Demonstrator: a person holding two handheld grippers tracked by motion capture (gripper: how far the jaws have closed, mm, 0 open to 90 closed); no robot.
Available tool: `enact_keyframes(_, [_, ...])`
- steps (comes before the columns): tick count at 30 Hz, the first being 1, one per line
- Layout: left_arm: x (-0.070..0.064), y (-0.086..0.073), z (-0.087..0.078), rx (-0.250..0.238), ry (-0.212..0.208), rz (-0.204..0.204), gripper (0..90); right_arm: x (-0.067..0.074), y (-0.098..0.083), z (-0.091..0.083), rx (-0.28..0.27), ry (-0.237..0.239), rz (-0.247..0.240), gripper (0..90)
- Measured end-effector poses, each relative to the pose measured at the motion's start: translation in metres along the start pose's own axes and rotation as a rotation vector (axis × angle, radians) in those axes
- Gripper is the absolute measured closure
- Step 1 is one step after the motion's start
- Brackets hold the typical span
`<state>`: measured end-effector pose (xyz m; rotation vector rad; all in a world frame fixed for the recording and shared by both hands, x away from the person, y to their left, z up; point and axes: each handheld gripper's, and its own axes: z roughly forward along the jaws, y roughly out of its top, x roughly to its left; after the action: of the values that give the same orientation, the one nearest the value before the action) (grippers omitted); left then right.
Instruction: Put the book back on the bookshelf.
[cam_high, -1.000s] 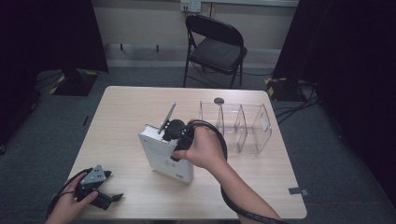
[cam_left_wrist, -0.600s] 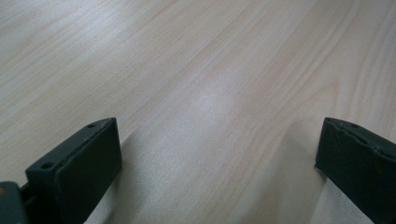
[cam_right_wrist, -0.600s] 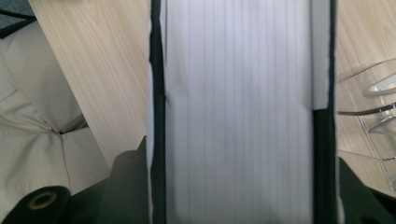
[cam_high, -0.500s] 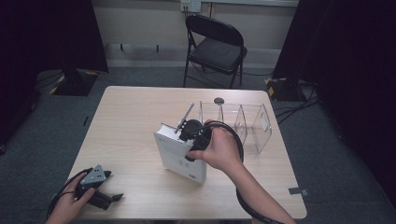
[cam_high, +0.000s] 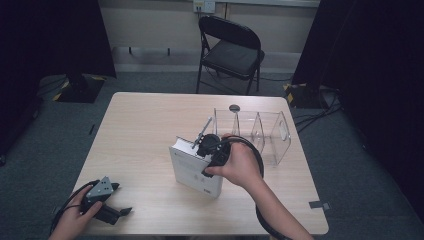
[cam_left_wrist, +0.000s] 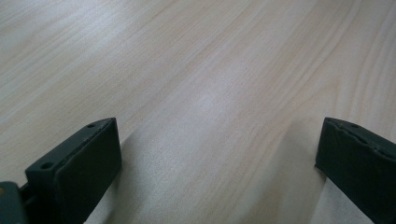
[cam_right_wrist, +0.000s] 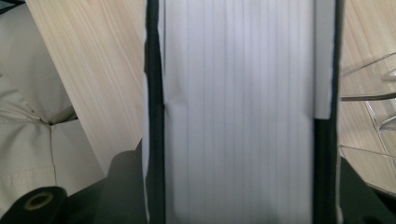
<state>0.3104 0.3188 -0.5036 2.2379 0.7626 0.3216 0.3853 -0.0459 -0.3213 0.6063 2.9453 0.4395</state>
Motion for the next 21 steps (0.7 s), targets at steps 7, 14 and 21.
enact_keyframes(7, [0.001, 0.001, 0.0, 0.008, 0.003, 0.005, 0.0, 0.005, 0.012, 0.006, 0.052, -0.034, -0.038, 46.0])
enact_keyframes(14, [0.001, 0.001, 0.0, 0.008, 0.002, 0.006, 0.0, 0.003, 0.017, 0.008, 0.066, -0.027, -0.043, 48.2])
enact_keyframes(21, [0.001, 0.001, 0.0, 0.006, 0.003, 0.005, 0.0, 0.003, 0.017, 0.006, 0.078, -0.011, 0.0, 51.8])
